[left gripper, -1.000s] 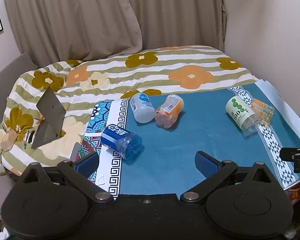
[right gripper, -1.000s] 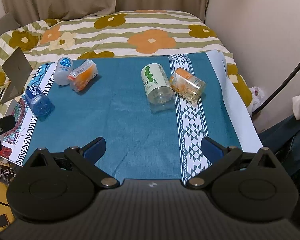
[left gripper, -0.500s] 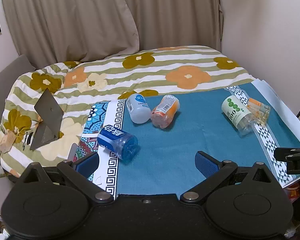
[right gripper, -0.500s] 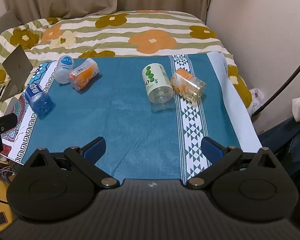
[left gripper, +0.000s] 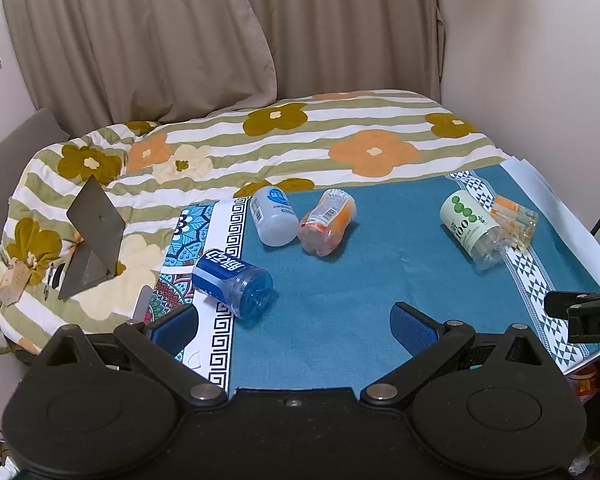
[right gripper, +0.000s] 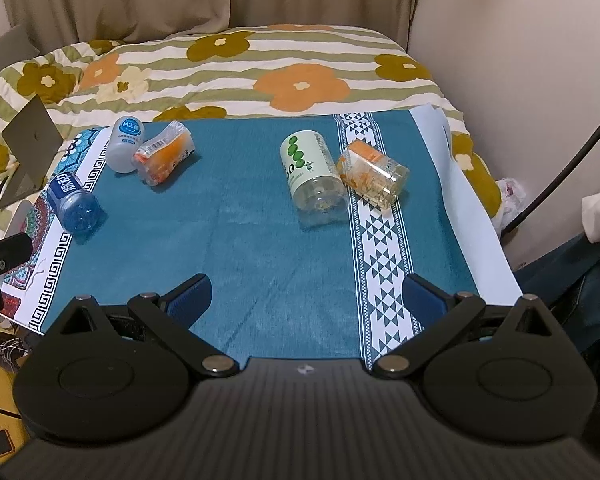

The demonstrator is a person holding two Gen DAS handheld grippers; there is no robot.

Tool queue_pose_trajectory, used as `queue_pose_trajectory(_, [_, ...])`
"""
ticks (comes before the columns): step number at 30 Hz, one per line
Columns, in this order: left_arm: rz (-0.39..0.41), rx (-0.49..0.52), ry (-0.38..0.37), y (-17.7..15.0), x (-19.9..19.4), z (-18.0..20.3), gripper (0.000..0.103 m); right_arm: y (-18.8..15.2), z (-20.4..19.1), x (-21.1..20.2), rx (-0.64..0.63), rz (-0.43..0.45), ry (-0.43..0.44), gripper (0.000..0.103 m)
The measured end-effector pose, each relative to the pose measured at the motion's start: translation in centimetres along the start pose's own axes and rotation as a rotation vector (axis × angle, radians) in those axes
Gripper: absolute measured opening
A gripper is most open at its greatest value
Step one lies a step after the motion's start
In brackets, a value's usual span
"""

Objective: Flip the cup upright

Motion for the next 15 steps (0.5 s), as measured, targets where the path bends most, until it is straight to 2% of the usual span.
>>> queue_pose_trajectory(15, [-0.017, -0.01, -0.003, -0.02, 0.35, -0.26, 0.103, 0.19, -0.11, 0.18, 0.016, 0.006, 0.007, 0.103])
Point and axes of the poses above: each gripper's, at about its wrist camera, not at the fingertips, and x roughly the way its jaws point, z to its right, y to its top, the point moved 10 cm from there along x, roughly the way its jaws point, and after that the axes turned 4 degrees about -y, right-handed, at the moved point
